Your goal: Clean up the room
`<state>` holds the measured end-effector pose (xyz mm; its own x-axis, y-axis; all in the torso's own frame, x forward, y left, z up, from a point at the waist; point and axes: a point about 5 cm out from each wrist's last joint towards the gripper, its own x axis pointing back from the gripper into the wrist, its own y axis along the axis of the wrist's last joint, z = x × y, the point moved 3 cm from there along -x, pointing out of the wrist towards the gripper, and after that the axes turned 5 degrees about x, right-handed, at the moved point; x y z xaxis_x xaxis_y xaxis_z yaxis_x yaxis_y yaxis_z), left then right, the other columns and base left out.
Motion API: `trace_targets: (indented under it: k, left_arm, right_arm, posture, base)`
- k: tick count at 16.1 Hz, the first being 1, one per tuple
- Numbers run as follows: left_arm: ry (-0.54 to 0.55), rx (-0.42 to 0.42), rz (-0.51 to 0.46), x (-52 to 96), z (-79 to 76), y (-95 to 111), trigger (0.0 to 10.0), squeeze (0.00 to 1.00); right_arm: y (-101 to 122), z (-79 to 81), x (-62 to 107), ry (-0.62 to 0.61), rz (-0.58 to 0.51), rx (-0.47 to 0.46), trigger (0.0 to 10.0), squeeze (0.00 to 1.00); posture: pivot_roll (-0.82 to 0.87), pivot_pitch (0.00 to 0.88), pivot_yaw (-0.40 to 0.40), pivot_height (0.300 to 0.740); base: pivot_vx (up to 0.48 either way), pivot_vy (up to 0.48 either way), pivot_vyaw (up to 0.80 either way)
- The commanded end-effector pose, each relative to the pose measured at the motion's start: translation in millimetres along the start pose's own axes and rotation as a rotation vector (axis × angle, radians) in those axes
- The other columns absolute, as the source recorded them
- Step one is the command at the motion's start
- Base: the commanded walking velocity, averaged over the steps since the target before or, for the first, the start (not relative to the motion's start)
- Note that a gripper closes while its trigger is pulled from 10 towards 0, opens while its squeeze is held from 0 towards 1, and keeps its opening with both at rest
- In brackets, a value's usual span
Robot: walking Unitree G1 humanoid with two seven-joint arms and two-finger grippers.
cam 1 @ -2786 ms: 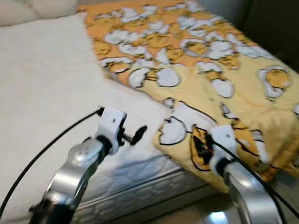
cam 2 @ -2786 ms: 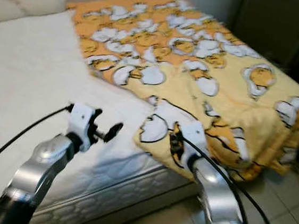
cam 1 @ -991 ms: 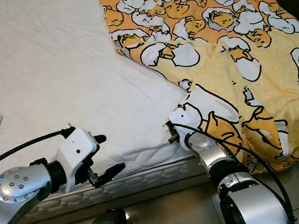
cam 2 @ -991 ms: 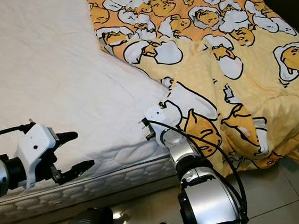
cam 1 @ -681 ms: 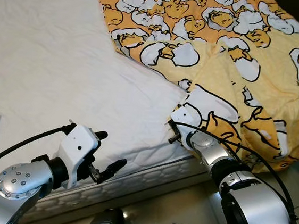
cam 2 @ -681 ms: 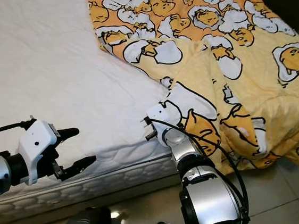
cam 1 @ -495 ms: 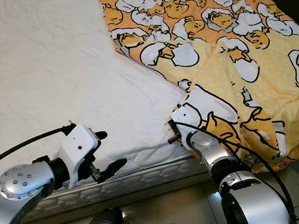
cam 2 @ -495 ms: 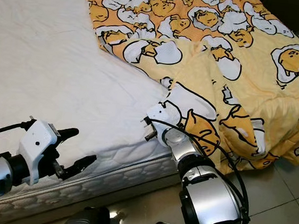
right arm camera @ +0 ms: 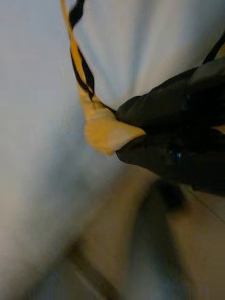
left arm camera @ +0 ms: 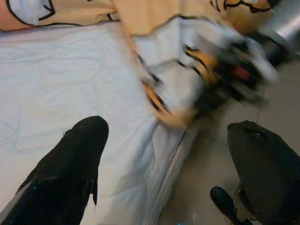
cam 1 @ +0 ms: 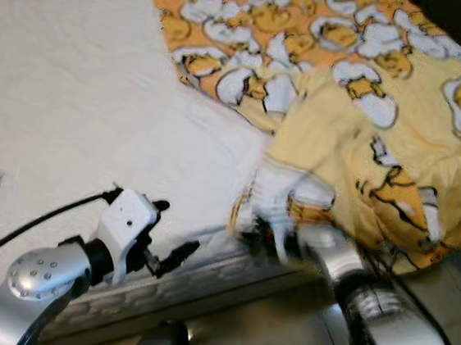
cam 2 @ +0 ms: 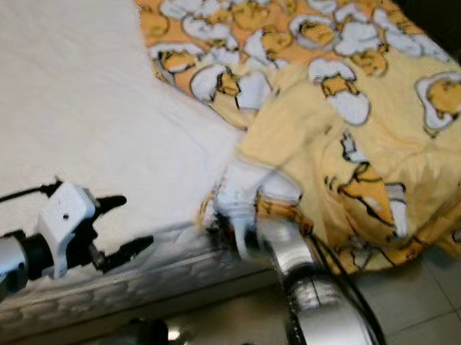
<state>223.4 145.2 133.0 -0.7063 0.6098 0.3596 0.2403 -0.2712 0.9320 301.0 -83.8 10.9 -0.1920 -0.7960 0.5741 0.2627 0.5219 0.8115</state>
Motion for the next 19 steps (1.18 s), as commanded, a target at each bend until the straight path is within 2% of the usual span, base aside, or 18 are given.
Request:
trace_targets:
  k: [1,2,3,4,5,6,7,8,9,12,17,18,19]
  left_arm:
    - [-0.021,-0.004,0.013,1.7,-3.8,-1.4,10.0,0.00]
    - [-0.043,0.001,0.018,1.6,-8.1,-2.7,10.0,0.00]
    - [-0.059,0.006,0.021,1.7,-11.1,-3.6,10.0,0.00]
    - [-0.078,0.006,0.024,1.1,-14.6,-3.9,10.0,0.00]
    - [-0.086,0.007,0.025,0.5,-16.3,-4.3,10.0,0.00]
    - [-0.089,0.004,0.027,-0.7,-16.0,-4.4,10.0,0.00]
    - [-0.088,0.002,0.028,-1.6,-14.8,-4.0,10.0,0.00]
    - [-0.085,0.000,0.027,-1.7,-13.6,-3.5,10.0,0.00]
    - [-0.083,-0.001,0.027,-1.1,-13.0,-3.6,10.0,0.00]
    - [-0.075,-0.001,0.031,0.0,-13.3,-5.5,10.0,0.00]
    - [-0.068,0.005,0.034,2.2,-13.8,-7.0,10.0,0.00]
    - [-0.066,0.004,0.034,2.0,-13.2,-6.7,10.0,0.00]
    - [-0.064,0.003,0.032,1.9,-12.8,-6.2,10.0,0.00]
  right_arm:
    - [-17.4,20.2,5.5,0.164,0.052,0.021,0.0,0.00]
    - [-51.4,44.2,21.9,0.306,0.155,0.016,0.0,0.00]
    - [-68.8,60.0,34.0,0.392,0.211,0.009,0.0,0.00]
    - [-82.8,68.8,42.0,0.423,0.263,0.000,0.0,0.00]
    - [-89.2,69.0,43.2,0.400,0.284,0.025,0.0,0.00]
    - [-89.3,62.2,39.8,0.329,0.298,0.014,10.0,0.00]
    - [-85.6,53.3,36.2,0.249,0.297,-0.001,10.0,1.00]
    - [-77.2,48.0,35.4,0.197,0.275,-0.006,10.0,1.00]
    - [-69.8,46.5,36.0,0.195,0.265,0.008,10.0,1.00]
    - [-55.6,44.0,39.2,0.236,0.264,0.064,10.0,1.00]
    - [-18.9,45.9,42.5,0.316,0.195,0.071,10.0,1.00]
    - [-14.3,43.8,41.7,0.308,0.195,0.103,10.0,1.00]
    - [-8.4,36.6,37.1,0.245,0.177,0.130,10.0,1.00]
  posture:
    - [0.12,0.135,0.046,0.740]
    - [0.12,0.140,0.049,0.740]
    - [0.12,0.145,0.054,0.740]
    - [0.11,0.146,0.060,0.740]
    - [0.11,0.147,0.062,0.740]
    - [0.11,0.149,0.062,0.740]
    - [0.12,0.150,0.062,0.740]
    - [0.12,0.149,0.062,0.740]
    - [0.12,0.148,0.061,0.740]
    - [0.12,0.153,0.048,0.740]
    - [0.13,0.154,0.039,0.740]
    - [0.13,0.157,0.039,0.740]
    - [0.13,0.156,0.040,0.740]
  base:
    - [0.000,0.000,0.00]
    - [0.000,0.000,0.00]
    - [0.000,0.000,0.00]
    - [0.000,0.000,0.00]
    - [0.000,0.000,0.00]
    - [0.000,0.000,0.00]
    - [0.000,0.000,0.00]
    - [0.000,0.000,0.00]
    - [0.000,0.000,0.00]
    - [0.000,0.000,0.00]
    - [0.000,0.000,0.00]
    - [0.000,0.000,0.00]
    - [0.000,0.000,0.00]
